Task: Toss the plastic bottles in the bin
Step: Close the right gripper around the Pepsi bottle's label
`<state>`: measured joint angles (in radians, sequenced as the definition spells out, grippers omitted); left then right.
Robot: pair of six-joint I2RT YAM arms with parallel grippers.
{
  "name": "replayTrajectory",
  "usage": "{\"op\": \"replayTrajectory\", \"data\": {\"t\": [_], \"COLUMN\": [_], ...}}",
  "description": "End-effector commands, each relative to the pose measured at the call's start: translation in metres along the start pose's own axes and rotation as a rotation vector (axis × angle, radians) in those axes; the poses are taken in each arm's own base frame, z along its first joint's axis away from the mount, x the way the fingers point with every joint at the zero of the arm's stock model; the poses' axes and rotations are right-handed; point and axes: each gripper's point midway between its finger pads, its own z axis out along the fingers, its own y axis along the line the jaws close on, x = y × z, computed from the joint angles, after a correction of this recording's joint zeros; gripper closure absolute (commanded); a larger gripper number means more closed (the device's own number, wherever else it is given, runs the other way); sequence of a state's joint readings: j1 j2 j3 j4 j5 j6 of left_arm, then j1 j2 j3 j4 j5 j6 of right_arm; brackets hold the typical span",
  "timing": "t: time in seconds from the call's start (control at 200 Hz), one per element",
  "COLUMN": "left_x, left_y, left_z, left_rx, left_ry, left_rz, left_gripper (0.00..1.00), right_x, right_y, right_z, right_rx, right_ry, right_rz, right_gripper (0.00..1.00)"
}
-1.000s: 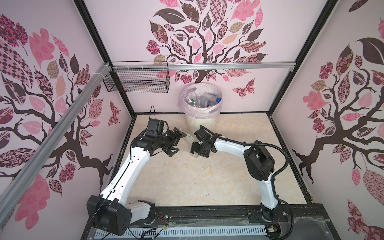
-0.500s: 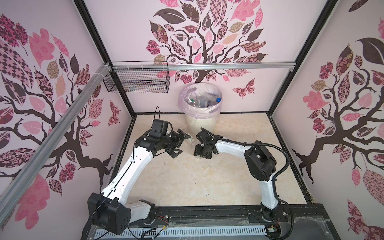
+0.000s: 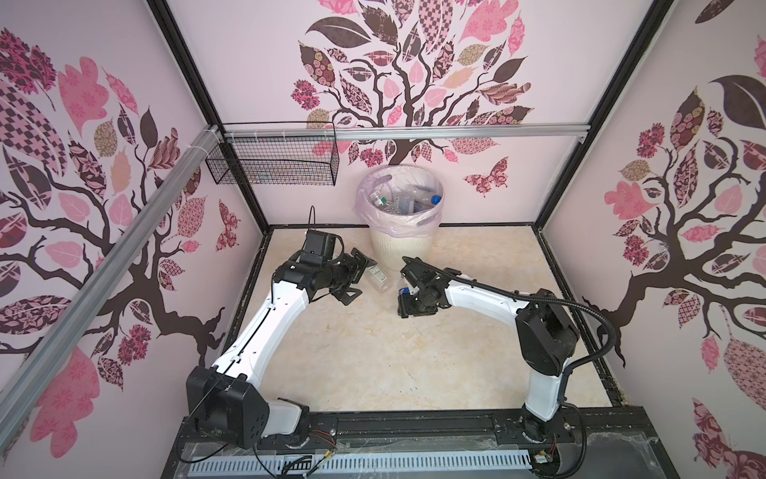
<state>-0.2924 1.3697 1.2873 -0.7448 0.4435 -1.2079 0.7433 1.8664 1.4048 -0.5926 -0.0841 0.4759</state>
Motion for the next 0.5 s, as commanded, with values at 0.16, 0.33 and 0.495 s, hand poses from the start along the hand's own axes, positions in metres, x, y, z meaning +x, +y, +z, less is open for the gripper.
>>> {"op": "replayTrajectory", "data": {"t": [0.16, 0.33, 0.495], "left_x": [-0.013, -0.016, -0.012], "left_y": [0.002, -0.001, -0.008], "left_z": [0.006, 0.014, 0.026], "left_rx": [0.014, 0.003, 0.007], "left_ry": [-0.058, -0.04, 0.005], "left_rz": [-0.044, -0.017, -0.018], "left_gripper": [0.03, 0.03, 0.03], "right_x": [-0.021, -0.028, -0.033], "right_y": [0.022, 0.037, 0.043], "right_z": [-0.069, -0.089, -0.107], "right_rx": [-0.08, -0.145, -0.164], "right_ry": [-0.112, -0.146, -0.174], "right_rz": [-0.138, -0.162, -0.179], "right_gripper": [0.47, 0.47, 0.47]}}
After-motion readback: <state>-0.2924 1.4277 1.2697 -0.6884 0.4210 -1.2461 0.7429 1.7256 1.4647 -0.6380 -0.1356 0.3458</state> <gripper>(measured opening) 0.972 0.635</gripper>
